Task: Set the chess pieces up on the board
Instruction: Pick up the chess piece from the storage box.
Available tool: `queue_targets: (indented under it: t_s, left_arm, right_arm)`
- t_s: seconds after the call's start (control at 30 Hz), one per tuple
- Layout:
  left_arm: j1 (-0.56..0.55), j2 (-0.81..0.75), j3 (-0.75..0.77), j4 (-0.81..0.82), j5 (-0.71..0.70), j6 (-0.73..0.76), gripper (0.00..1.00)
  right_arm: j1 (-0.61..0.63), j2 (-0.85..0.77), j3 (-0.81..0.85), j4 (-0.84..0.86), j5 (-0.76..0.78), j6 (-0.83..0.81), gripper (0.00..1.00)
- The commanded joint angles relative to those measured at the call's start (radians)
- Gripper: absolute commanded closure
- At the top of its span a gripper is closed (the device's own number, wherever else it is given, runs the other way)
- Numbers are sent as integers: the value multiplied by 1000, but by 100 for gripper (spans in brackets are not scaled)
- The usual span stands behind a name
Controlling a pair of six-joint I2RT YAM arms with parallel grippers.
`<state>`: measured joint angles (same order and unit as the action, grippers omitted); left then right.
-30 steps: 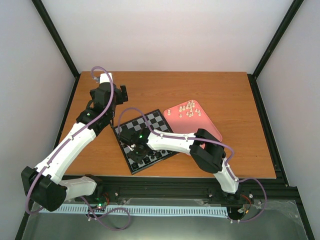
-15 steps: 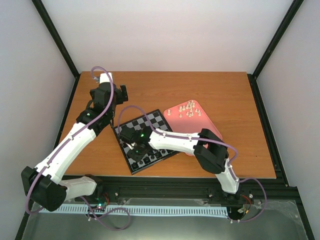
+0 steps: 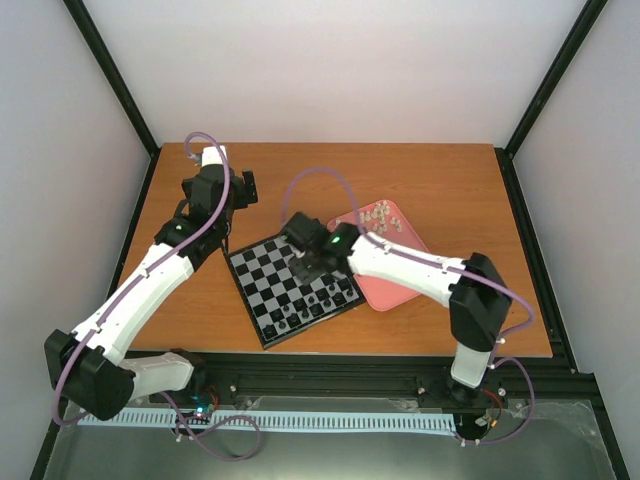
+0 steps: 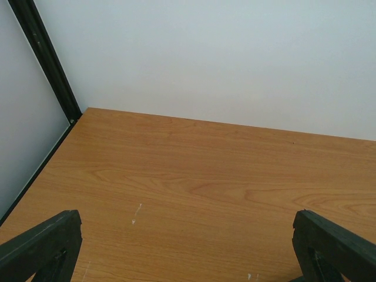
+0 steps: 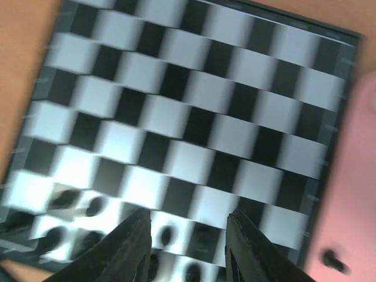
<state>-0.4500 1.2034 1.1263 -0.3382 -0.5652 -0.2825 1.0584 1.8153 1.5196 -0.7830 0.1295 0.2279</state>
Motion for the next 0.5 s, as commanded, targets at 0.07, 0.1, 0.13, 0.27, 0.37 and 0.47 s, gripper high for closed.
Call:
queue_targets:
  t_s: [0.07,0.1,0.13,0.27,0.37,0.47]
  left_arm:
    - [-9,6,20,12,5,6,0]
    - [-9,9,21,13,4,7,0]
    - [-10,12,22,13,2,8,0]
    - [-9,27,29,12,2,6,0]
    - [-9,35,33,12,6,6,0]
    - [-9,43,33,12,4,7,0]
  right_arm:
    - [-200,-81,-178,16,117,55,64]
    - [-221,-83,-200,18,118,57,64]
    - [-239,-86,-224,28,114,58,64]
    - [-291,-79,-301,77,82,58,65]
    - [-306,-61,-328,87,108,67,65]
    - [-321,-58,-353,100,108,67,65]
